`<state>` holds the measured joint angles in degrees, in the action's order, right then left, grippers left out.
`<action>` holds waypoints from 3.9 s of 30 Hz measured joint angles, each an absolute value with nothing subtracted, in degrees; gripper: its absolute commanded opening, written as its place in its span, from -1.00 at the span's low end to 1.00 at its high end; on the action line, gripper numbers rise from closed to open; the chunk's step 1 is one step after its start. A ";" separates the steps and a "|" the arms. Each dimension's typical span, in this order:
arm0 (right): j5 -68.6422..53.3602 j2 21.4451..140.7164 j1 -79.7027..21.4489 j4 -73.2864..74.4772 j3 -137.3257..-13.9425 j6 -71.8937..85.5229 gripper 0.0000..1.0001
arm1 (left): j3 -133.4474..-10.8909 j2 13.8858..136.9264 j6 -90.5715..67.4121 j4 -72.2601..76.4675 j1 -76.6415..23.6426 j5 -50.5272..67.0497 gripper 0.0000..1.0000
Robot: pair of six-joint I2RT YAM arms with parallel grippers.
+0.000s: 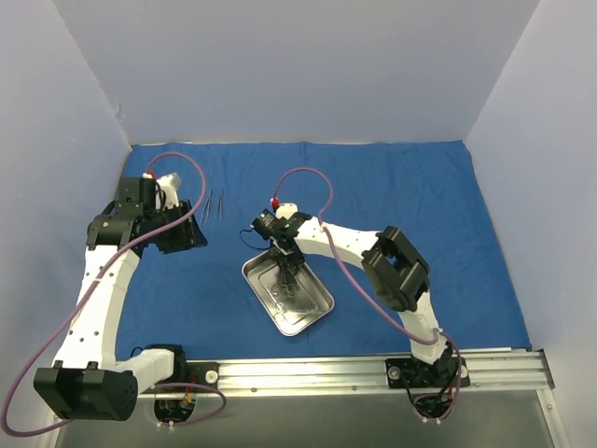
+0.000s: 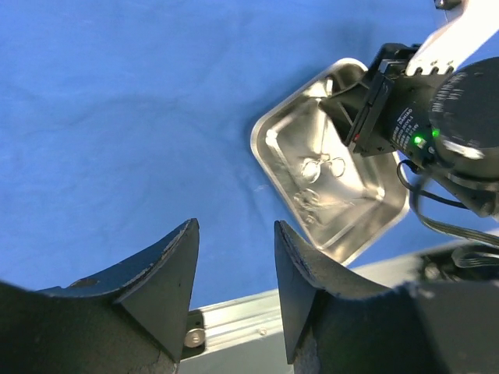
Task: Open and lay out the surgical kit
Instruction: Pick up the medical item from the container, then place the medical item in the surgical kit.
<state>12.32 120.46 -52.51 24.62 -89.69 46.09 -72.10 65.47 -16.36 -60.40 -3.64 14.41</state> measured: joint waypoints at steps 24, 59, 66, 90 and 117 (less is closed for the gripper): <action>-2.35 104.86 -46.19 24.95 -88.99 41.91 -1.00 | -52.66 69.21 -33.80 -30.20 -13.26 42.78 0.22; -8.45 102.52 -42.72 29.15 -94.56 34.54 0.05 | -54.74 78.24 -39.44 -23.86 -23.53 44.42 -0.95; -17.45 99.61 -37.36 31.07 -96.07 25.67 0.26 | -54.76 71.99 -38.37 -25.41 -23.51 45.67 -0.95; -45.10 80.62 -37.17 11.44 -70.98 32.03 0.10 | -47.64 62.04 -54.02 -2.70 -22.35 50.24 -0.95; -46.15 83.59 -35.51 33.89 -73.45 16.12 -1.00 | -69.67 51.16 -10.17 -42.59 -28.12 21.56 0.22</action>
